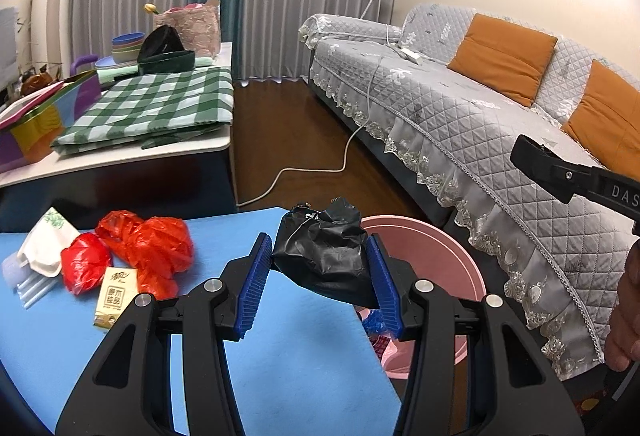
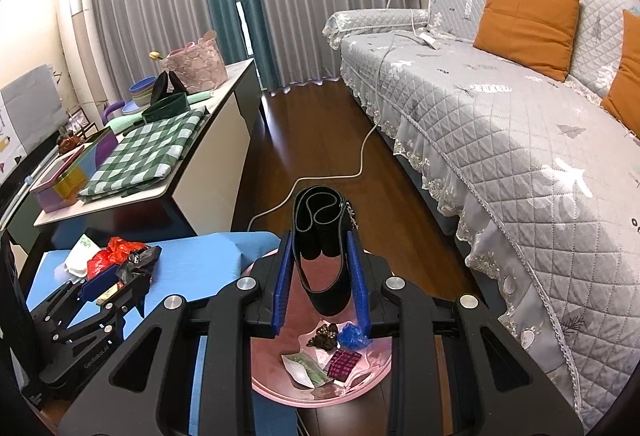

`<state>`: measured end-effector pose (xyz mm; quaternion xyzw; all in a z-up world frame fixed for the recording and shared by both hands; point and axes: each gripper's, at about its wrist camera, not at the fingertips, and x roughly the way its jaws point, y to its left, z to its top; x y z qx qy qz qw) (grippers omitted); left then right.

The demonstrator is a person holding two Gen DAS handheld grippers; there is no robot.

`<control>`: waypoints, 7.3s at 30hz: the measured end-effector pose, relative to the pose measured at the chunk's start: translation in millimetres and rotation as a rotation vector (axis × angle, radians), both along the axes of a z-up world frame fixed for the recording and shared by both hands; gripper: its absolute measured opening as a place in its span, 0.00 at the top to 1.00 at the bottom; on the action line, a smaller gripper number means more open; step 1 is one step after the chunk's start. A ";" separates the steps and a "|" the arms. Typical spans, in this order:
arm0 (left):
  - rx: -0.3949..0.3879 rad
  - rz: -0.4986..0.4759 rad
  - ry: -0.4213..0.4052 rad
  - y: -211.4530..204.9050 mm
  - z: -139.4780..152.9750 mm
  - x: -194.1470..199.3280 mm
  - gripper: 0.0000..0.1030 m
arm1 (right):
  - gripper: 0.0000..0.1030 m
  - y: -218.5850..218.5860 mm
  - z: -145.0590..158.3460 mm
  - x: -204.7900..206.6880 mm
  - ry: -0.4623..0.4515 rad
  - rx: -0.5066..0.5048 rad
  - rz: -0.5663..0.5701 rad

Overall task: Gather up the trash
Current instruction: 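Open the left tool over the bin while the right tool releases the strap into it, then move both open tools back over the table, then grasp the white-and-green packet with the left tool while the right tool grasps the red plastic bag, then carry the white packet in the left tool while the right tool carries the red bag to the bin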

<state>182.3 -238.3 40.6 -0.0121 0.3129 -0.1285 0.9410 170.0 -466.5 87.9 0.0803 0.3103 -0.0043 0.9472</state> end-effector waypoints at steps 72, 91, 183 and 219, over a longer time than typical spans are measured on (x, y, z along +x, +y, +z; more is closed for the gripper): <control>-0.046 0.212 0.033 186.1 -11.1 -81.7 0.65 | 0.47 161.3 22.6 -6.7 -0.069 0.044 0.239; -0.102 0.371 0.058 248.8 -43.5 -42.5 0.66 | 0.49 225.0 -21.8 38.3 0.004 -0.016 0.315; -0.024 0.232 -0.047 191.5 21.4 -87.6 0.98 | 0.85 148.9 14.8 -20.8 -0.077 -0.038 0.270; -0.039 0.032 -0.035 83.2 26.5 -51.0 0.98 | 0.85 35.5 29.6 -23.4 -0.126 -0.003 0.030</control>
